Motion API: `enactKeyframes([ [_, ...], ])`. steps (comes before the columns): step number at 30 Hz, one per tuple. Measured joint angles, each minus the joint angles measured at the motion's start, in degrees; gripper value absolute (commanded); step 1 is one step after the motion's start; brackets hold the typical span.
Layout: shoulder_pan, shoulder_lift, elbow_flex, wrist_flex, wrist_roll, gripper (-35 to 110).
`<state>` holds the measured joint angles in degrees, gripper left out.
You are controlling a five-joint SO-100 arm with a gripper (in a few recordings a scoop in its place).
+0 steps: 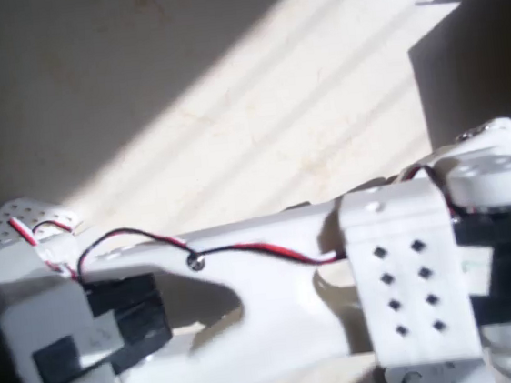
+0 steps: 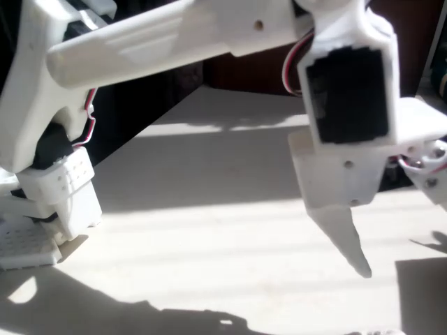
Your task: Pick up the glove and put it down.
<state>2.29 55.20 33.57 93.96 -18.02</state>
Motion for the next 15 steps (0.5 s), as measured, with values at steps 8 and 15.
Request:
enactKeyframes([
  [8, -5.10, -4.92, -0.09, -4.66, 5.10, 32],
  [15, -5.36, -13.27, -0.09, -10.63, 5.27, 32],
])
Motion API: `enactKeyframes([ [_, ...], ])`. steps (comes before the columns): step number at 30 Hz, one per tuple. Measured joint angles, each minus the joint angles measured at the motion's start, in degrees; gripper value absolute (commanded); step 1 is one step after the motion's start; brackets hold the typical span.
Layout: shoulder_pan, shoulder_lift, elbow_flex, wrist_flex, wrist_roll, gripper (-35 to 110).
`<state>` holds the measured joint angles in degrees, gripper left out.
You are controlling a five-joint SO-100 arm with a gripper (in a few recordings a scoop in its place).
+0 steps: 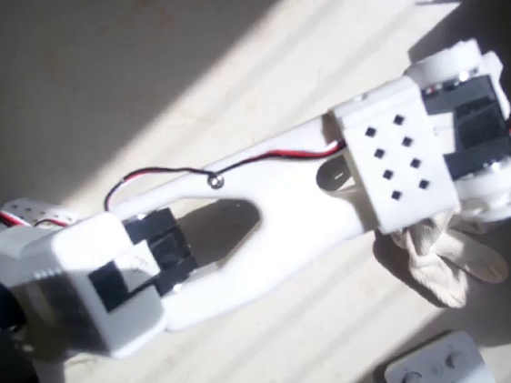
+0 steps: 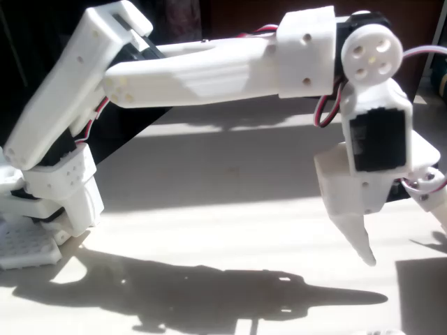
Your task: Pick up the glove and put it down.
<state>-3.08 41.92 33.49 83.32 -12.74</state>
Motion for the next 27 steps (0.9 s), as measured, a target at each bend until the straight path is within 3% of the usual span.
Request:
enactKeyframes([
  [6, 0.00, -2.64, 0.00, -1.76, 0.00, 30],
  [16, 0.00, -2.72, 0.00, -1.93, 0.00, -1],
  [27, 0.00, -2.72, 0.00, -1.93, 0.00, 0],
])
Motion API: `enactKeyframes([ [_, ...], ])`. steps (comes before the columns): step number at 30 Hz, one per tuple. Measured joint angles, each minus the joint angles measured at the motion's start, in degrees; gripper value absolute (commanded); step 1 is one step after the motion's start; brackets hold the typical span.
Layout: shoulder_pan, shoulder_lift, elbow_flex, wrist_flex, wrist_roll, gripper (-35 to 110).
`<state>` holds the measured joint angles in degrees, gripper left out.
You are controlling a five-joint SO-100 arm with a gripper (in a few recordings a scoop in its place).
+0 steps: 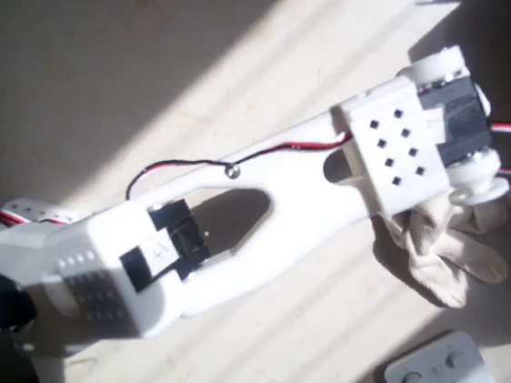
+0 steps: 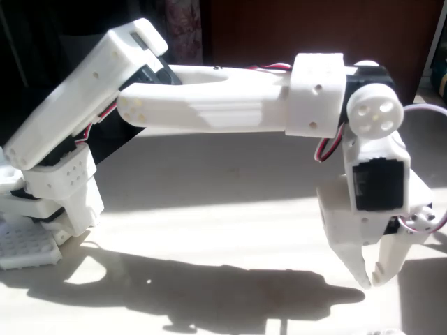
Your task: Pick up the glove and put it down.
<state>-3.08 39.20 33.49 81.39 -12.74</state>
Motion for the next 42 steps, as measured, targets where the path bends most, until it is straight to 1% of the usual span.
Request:
enactKeyframes([
  [15, 0.00, 0.09, 0.00, -0.18, 0.00, 1],
  [22, 0.00, 10.02, 3.52, -0.18, 0.00, 1],
  [27, 0.00, 22.32, 13.54, -1.58, 0.00, 1],
  [36, 1.58, 48.69, 41.31, -16.44, 0.00, 1],
  [42, 2.46, 66.09, 61.44, -22.85, 0.00, 1],
])
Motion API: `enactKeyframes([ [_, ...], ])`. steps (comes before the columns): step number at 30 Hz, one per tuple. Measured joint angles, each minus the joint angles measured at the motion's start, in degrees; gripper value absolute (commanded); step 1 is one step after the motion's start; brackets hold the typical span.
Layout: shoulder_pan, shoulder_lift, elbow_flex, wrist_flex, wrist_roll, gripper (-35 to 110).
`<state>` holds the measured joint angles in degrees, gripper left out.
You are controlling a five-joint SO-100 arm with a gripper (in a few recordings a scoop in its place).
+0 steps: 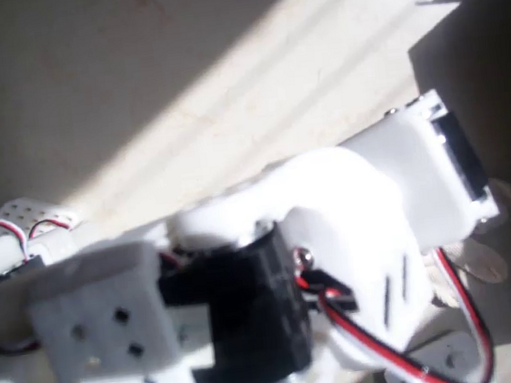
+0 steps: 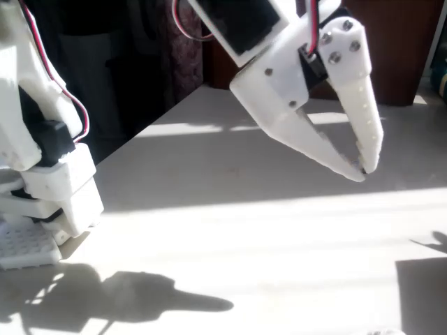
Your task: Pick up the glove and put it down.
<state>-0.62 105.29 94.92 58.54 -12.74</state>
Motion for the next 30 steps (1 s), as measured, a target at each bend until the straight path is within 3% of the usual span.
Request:
enactKeyframes([
  [11, 0.09, 29.00, 32.61, -4.92, 0.00, 1],
  [30, 0.09, 58.27, 60.73, -5.10, 0.00, 1],
])
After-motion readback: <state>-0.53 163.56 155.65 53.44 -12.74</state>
